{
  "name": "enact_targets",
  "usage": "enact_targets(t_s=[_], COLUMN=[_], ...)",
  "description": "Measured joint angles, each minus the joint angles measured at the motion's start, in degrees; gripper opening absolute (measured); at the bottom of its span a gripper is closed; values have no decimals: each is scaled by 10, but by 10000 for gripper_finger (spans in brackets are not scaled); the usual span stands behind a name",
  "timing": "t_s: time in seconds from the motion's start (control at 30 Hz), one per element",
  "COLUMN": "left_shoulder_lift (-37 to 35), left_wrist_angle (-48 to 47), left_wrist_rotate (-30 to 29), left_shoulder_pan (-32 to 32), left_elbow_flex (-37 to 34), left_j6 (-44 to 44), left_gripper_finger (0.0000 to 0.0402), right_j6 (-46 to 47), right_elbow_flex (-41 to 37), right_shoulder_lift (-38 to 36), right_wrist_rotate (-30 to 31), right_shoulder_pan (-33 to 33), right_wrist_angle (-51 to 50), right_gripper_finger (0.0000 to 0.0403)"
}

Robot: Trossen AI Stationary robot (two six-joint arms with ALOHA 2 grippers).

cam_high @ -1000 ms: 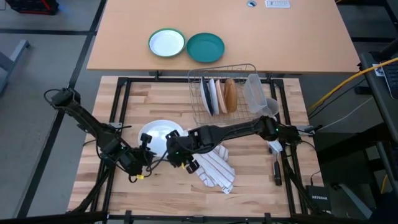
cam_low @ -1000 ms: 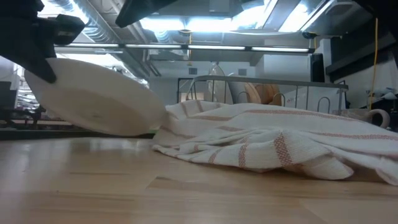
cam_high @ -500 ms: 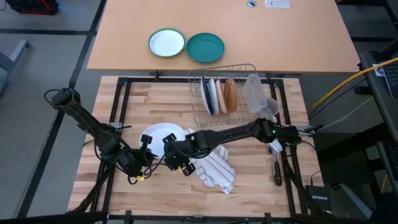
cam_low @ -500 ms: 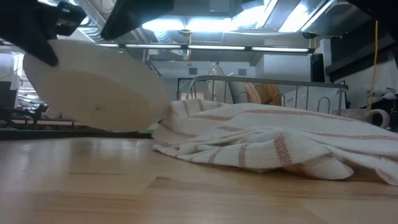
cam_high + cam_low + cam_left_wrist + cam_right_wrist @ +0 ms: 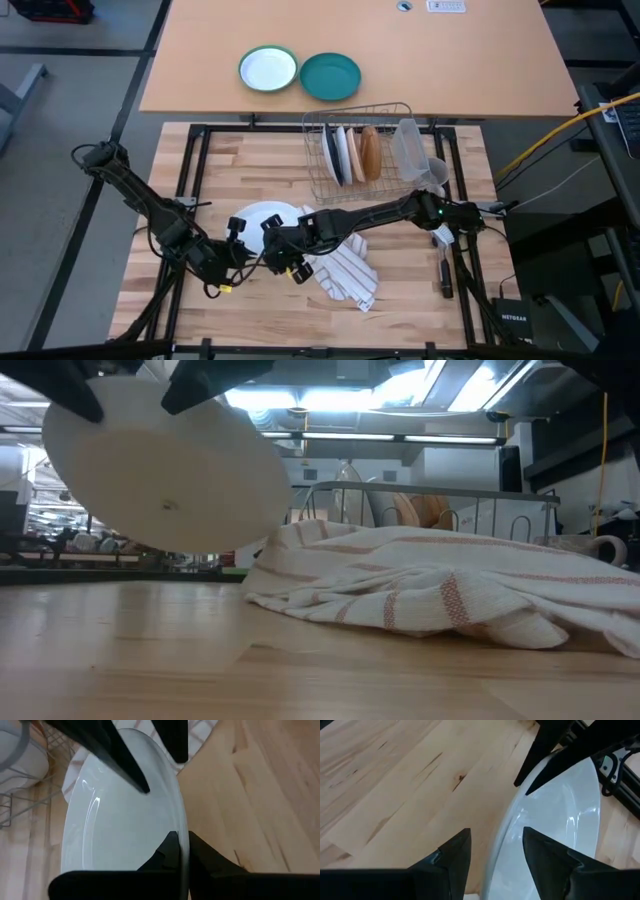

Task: Sort dishes
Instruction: Put the white plate into the dish rack

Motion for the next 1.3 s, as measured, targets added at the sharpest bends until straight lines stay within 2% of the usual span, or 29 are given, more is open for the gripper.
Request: enact_targets(t_s=[0.6, 0.73, 0.9, 1.0, 1.3], left_shoulder_lift=[0, 0, 0, 0, 0], left_wrist_angle=[-3, -2, -5, -5, -11], left_wrist_rotate=[14, 22, 25, 28, 32], left_shoulder_pan=[0, 1, 1, 1, 0], left_elbow_flex=[68, 68, 68, 68, 69], left_j6=[-34, -46, -92, -134, -250], left_gripper_finger=[1, 1, 0, 0, 6], right_j6=[12, 13, 14, 15, 15], right_elbow_flex=[0, 0, 0, 0, 0], right_shoulder_lift=[0, 0, 0, -1, -1], right_wrist_rotate=[29, 29, 35, 36, 27], right_shoulder_pan=[1, 1, 2, 2, -1], right_wrist_angle=[0, -1, -3, -3, 5], right_gripper_finger=[180, 152, 94, 72, 67])
